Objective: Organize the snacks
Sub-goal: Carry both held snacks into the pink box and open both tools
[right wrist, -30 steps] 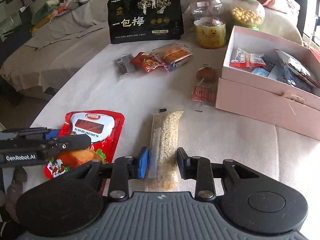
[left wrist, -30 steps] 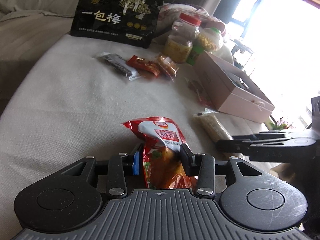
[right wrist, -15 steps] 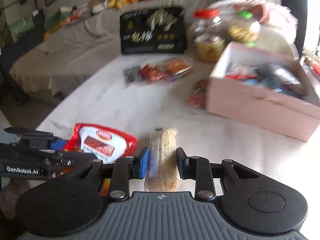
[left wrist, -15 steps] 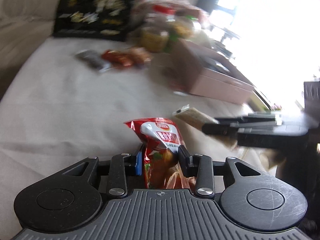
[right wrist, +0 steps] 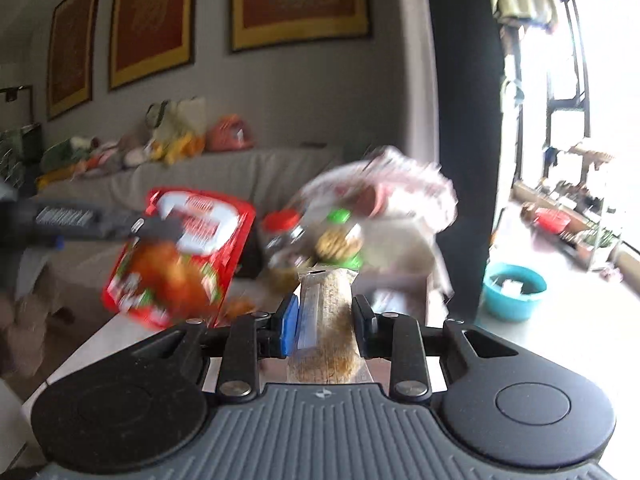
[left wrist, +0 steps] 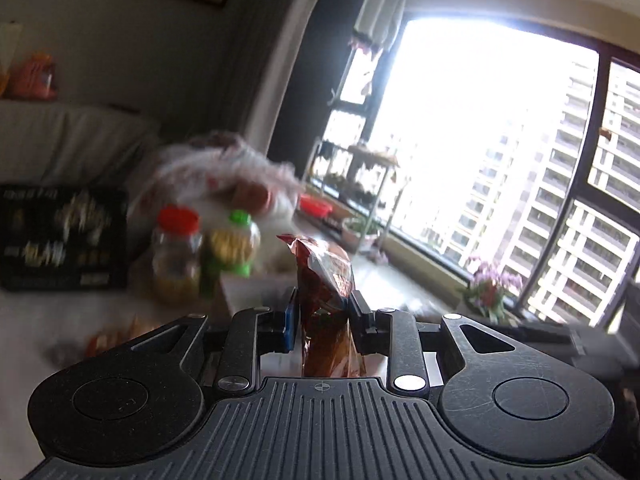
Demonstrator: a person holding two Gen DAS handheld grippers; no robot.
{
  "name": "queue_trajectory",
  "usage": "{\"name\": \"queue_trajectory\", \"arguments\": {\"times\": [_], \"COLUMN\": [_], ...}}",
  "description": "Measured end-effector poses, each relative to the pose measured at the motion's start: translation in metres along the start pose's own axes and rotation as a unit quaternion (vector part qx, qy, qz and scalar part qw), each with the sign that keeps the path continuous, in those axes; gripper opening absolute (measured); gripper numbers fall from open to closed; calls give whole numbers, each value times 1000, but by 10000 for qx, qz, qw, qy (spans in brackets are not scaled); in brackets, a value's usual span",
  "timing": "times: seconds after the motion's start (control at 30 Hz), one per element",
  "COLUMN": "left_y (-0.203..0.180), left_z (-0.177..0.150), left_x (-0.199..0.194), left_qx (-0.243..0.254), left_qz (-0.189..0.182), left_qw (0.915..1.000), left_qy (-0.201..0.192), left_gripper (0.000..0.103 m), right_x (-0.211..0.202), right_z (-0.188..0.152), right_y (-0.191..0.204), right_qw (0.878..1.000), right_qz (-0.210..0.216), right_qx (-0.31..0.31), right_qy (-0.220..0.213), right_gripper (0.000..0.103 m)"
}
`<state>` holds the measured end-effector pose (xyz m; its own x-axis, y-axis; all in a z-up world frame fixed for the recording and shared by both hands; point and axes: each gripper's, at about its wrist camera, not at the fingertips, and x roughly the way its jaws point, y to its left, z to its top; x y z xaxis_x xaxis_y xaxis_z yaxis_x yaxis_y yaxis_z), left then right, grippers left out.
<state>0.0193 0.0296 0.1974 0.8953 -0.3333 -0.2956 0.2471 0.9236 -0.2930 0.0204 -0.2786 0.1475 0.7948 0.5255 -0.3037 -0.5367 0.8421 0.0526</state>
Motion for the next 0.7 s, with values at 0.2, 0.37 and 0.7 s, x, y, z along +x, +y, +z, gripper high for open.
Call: {"name": "queue_trajectory", "arguments": {"times": [0.2,0.37,0.7], "left_y": [5,21,81], "left_z": [31,1,-24], "left_x": [92,174,194], "left_qx": [-173,-376,-1313], "left_qz": [15,159,103], "left_qw": [9998,9971,9852], "left_qy": [98,642,1101], "left_gripper": [31,31,30], "right_x": [7,24,81], "right_z": [16,16,31], "right_y": [-18,-27,-26], "right_qw": [9993,9986,9961], "right_qz": [-356,-520,-559], "right_qx": [2,67,239], "right_qy": [-93,103,637], "right_gripper": [29,29,29]}}
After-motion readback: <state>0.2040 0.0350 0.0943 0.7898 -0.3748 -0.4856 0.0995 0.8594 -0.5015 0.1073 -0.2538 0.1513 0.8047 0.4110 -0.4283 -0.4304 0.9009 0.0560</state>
